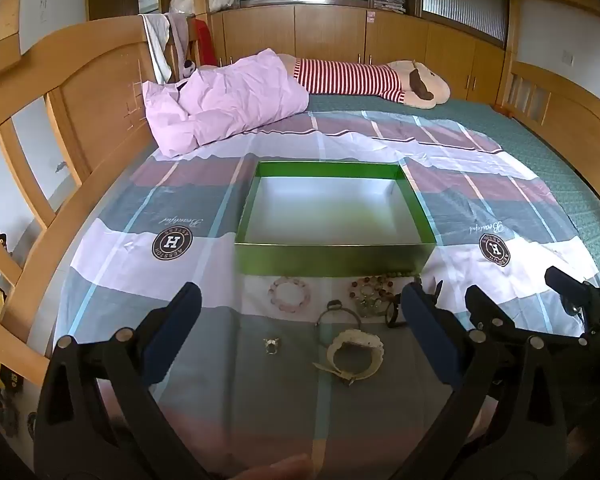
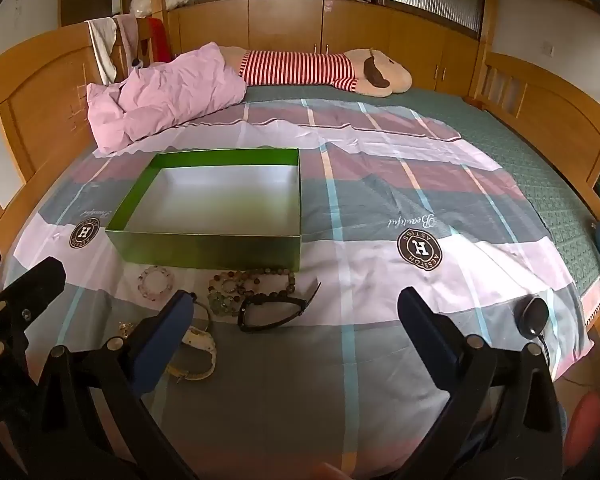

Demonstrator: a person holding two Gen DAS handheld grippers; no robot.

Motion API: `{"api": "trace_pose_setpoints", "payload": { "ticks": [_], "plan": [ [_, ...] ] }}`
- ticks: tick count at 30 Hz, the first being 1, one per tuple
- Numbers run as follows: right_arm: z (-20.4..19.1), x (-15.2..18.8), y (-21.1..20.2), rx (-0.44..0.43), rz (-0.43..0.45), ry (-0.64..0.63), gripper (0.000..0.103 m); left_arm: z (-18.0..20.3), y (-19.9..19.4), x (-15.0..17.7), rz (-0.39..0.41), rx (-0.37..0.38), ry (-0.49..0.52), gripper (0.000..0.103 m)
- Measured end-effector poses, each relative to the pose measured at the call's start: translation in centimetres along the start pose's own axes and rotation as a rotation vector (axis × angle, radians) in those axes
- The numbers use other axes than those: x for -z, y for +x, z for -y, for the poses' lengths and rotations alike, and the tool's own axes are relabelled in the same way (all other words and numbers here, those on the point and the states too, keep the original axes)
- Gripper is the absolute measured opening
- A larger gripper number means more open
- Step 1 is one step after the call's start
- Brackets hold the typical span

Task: Organize jewelry

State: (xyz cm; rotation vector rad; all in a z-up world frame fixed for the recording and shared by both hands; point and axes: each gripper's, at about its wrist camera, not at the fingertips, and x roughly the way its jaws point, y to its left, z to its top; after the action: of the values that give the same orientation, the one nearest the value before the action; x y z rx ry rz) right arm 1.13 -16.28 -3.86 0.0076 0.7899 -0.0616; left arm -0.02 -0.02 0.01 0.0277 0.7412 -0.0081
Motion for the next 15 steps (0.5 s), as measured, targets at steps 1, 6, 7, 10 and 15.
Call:
{"api": "trace_pose_setpoints", "payload": {
  "ticks": [1,6,7,10,15],
  "plan": [
    [0.03,-0.02,0.0,0.001,0.002,0.0,0.1,-0.01,0.01,0.0,-0.001,0.001,-0.001,0.099],
    [0.04,-0.09,-0.06,0.012,0.007,-0.003,0.1,-0.05,0.11,0.03,0.002,0.001,-0.001,0.099],
    [0.03,-0.07,-0.08,0.01,0.008,-0.003,0.1,-0.06,0.15,0.05,0.002,0.002,-0.001,0.099],
    [0.82,-0.14,0.1,0.012,-0.004,0.009,0.1,-0.09,0.14,0.07,0.0,-0.001,-0.002,0.099],
    [0.72,0.02,-0.04,0.014,-0.001,0.004,0.1,0.01,0.02,0.02,0.001,-0.001,-0.001,0.099]
  ]
}}
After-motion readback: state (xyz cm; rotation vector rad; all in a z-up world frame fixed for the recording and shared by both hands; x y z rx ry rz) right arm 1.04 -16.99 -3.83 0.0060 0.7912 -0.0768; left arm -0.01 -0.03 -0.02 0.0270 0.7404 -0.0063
